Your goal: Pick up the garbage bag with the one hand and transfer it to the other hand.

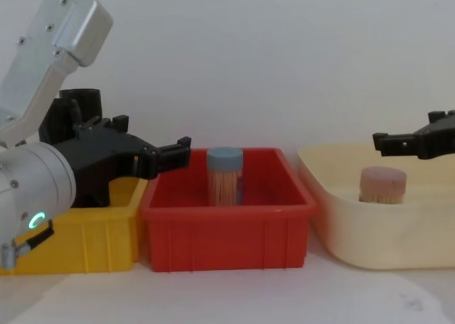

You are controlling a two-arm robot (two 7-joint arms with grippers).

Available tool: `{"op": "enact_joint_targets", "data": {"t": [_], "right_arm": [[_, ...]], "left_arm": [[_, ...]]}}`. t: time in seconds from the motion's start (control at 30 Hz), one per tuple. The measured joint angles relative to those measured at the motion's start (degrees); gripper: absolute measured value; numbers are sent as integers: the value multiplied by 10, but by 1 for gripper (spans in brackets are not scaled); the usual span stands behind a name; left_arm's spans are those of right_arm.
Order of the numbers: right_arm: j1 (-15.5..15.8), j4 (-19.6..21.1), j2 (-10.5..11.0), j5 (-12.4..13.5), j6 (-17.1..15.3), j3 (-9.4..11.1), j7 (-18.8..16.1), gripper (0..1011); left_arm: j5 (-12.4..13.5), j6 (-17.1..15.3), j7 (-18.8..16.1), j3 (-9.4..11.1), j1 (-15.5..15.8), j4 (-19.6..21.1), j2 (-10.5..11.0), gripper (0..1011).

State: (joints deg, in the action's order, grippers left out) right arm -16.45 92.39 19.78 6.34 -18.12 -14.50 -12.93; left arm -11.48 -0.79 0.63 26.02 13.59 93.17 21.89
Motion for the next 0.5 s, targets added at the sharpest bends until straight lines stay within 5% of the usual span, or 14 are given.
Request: {"op": "enact_joint_targets", "data": {"t": [0.5], "right_arm": [[11, 15, -8, 5, 10, 16, 5, 1000]], "left_arm": [[-4, -3, 5, -3, 0, 2, 0, 1001]]}}
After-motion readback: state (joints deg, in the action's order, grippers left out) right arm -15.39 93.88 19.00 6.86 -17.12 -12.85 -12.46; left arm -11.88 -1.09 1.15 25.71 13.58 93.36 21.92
